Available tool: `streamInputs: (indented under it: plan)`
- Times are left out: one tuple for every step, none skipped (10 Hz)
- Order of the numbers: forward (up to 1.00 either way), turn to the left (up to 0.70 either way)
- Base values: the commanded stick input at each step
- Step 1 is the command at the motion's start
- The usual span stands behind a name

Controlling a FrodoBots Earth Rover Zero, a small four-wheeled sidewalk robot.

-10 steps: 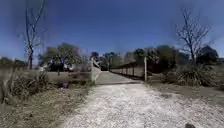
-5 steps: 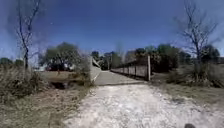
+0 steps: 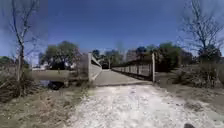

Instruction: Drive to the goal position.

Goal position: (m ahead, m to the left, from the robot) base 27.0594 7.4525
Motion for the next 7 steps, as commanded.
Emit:
streamInputs:
  plan:
    - [0.70,0.00]
    - [0.70,0.00]
    - [0.70,0.00]
    - [0.70,0.00]
    - [0.70,0.00]
    - [0.70,0.00]
    - [0.70,0.00]
